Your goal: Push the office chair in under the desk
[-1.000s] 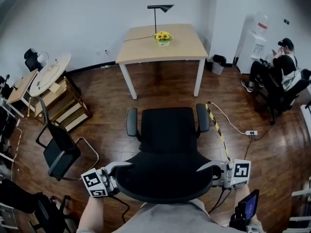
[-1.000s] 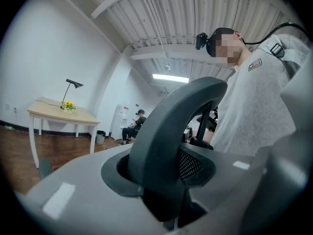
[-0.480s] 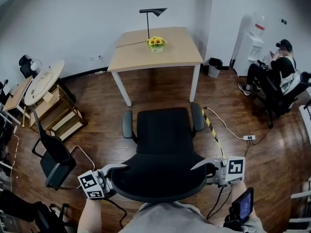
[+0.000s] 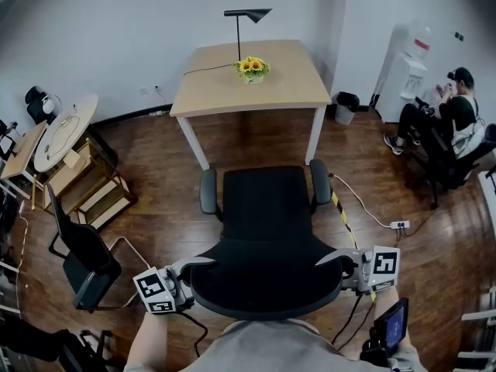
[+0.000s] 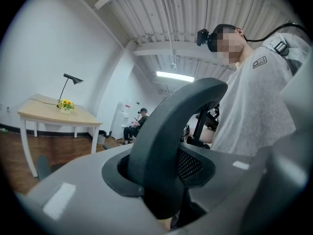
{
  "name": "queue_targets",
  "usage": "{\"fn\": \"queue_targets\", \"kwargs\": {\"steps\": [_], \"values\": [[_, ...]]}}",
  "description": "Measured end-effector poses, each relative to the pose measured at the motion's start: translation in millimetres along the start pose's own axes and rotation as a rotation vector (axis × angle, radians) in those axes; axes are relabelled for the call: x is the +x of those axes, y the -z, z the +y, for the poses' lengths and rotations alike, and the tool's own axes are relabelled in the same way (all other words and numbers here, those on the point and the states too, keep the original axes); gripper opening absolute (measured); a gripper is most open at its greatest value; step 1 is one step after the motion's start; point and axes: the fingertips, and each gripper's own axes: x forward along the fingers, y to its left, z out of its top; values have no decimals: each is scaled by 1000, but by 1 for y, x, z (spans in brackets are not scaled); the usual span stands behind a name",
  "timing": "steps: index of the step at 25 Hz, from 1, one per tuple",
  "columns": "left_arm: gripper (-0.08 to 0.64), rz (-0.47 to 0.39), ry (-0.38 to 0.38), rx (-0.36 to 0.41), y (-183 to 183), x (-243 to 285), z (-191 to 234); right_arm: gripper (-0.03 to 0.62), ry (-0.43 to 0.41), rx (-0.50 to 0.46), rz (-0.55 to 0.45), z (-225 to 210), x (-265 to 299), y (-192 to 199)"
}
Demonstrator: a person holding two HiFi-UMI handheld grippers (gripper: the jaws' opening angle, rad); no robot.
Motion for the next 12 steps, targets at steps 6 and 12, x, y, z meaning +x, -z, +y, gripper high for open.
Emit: {"fn": "queue_targets", "kwargs": {"steps": [6,12], "values": [[160,0,37,7,-15,5,38,144,51,12,-10,-39,4,-13],[156,-13,57,2,-27,17,69,146,71,30,-19,-77,1,-21]]}}
